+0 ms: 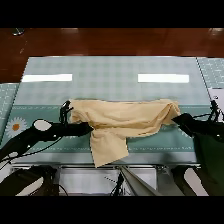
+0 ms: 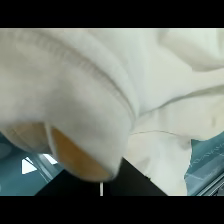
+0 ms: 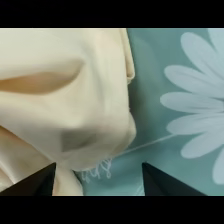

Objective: Fold the shirts.

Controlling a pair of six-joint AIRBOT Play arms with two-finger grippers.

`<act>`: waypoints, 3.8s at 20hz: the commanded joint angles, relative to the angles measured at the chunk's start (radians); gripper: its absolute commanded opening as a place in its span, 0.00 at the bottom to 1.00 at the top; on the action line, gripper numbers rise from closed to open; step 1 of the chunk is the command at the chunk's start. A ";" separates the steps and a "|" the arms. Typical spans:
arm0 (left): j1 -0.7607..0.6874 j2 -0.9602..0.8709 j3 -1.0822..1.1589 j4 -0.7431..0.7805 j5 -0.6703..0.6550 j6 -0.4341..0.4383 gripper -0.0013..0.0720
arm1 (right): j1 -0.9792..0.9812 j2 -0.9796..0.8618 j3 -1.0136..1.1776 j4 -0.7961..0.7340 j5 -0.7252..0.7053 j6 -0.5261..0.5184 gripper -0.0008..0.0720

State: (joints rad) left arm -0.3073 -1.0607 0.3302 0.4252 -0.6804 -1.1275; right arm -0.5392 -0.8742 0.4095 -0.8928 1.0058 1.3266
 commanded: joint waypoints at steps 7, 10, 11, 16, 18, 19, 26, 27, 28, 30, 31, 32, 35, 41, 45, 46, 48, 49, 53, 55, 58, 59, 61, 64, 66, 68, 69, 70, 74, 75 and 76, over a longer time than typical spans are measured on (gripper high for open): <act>-0.003 -0.002 0.012 -0.007 -0.014 0.013 0.05 | 0.001 -0.284 0.001 0.397 -0.035 -0.303 0.45; 0.002 -0.001 0.028 -0.007 -0.028 0.021 0.05 | 0.001 -0.304 0.070 0.473 0.068 -0.415 0.04; 0.016 0.000 0.053 -0.006 -0.048 0.021 0.05 | 0.001 -0.297 0.124 0.467 0.100 -0.399 0.04; 0.155 0.058 0.412 -0.007 -0.116 0.019 0.05 | 0.011 -0.231 0.593 0.462 0.201 -0.196 0.03; 0.198 0.065 0.628 -0.007 -0.118 0.019 0.05 | 0.072 -0.230 0.857 0.381 0.212 -0.097 0.03; 0.215 0.065 0.743 -0.007 -0.118 0.016 0.05 | 0.117 -0.230 0.979 0.311 0.216 -0.056 0.03; 0.354 0.103 1.424 0.322 -0.320 -0.187 0.05 | 0.276 -0.147 1.574 -0.227 0.489 0.142 0.03; 0.372 0.127 1.489 0.429 -0.364 -0.235 0.05 | 0.276 -0.097 1.573 -0.259 0.498 0.155 0.03; 0.383 0.155 1.535 0.514 -0.389 -0.266 0.05 | 0.276 -0.045 1.573 -0.272 0.510 0.159 0.03; 0.396 0.228 1.587 0.649 -0.407 -0.304 0.05 | 0.276 0.053 1.573 -0.288 0.518 0.163 0.03; 0.397 0.274 1.590 0.694 -0.407 -0.311 0.05 | 0.276 0.097 1.573 -0.299 0.525 0.165 0.04; 0.397 0.314 1.590 0.733 -0.416 -0.311 0.05 | 0.276 0.138 1.573 -0.316 0.535 0.169 0.03; 0.397 0.420 1.590 0.869 -0.500 -0.363 0.05 | 0.277 0.227 1.572 -0.362 0.590 0.188 0.03; 0.397 0.473 1.485 1.065 -0.735 -0.462 0.05 | 0.276 0.317 1.325 -0.202 0.662 0.219 0.03; 0.396 0.449 1.139 0.943 -0.655 -0.458 0.05 | 0.277 0.330 0.900 -0.080 0.530 0.133 0.03; 0.396 0.427 1.041 0.924 -0.590 -0.453 0.05 | 0.277 0.319 0.785 -0.080 0.444 0.113 0.03; 0.396 0.352 0.893 0.901 -0.455 -0.454 0.05 | 0.277 0.251 0.608 -0.054 0.285 0.073 0.03; 0.396 0.301 0.849 0.883 -0.393 -0.454 0.05 | 0.277 0.192 0.547 -0.020 0.214 0.056 0.04; 0.396 0.038 0.818 0.734 -0.207 -0.453 0.05 | 0.277 -0.134 0.526 0.134 -0.024 -0.037 0.04; 0.394 -0.074 0.818 0.633 -0.143 -0.453 0.05 | 0.277 -0.311 0.603 0.217 -0.071 -0.047 0.04; 0.388 -0.196 0.818 0.560 -0.132 -0.453 0.47 | 0.277 -0.542 0.774 0.316 -0.026 -0.025 0.56; 0.388 -0.219 0.818 0.561 -0.153 -0.453 0.98 | 0.272 -0.601 0.832 0.336 0.016 -0.010 0.87; 0.429 -0.236 0.838 0.601 -0.259 -0.452 0.98 | 0.244 -0.653 0.924 0.300 0.097 -0.004 0.87; 0.568 -0.226 0.869 0.779 -0.535 -0.447 0.98 | 0.126 -0.625 1.000 0.143 0.211 -0.036 0.87; 0.663 -0.224 0.825 0.826 -0.711 -0.382 0.98 | 0.053 -0.583 0.991 -0.014 0.319 -0.075 0.87; 0.731 -0.198 0.700 0.792 -0.792 -0.359 0.98 | 0.006 -0.513 0.875 -0.219 0.347 -0.037 0.87; 0.752 -0.164 0.607 0.755 -0.780 -0.337 0.98 | -0.023 -0.462 0.764 -0.242 0.304 -0.024 0.87; 0.763 -0.129 0.517 0.707 -0.746 -0.315 0.98 | -0.051 -0.410 0.647 -0.214 0.245 -0.012 0.87; 0.769 -0.003 0.193 0.433 -0.552 -0.175 0.98 | -0.127 -0.231 0.258 0.090 0.095 -0.122 0.87; 0.769 0.000 0.151 0.384 -0.511 -0.140 0.98 | -0.126 -0.213 0.216 0.128 0.092 -0.144 0.87; 0.768 -0.003 0.122 0.337 -0.473 -0.104 0.98 | -0.126 -0.203 0.183 0.168 0.089 -0.163 0.87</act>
State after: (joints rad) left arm 0.4503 -1.0992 0.5983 0.9352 -1.2613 -1.3403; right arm -0.6388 -1.1519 0.7620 -0.8616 1.1458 1.2385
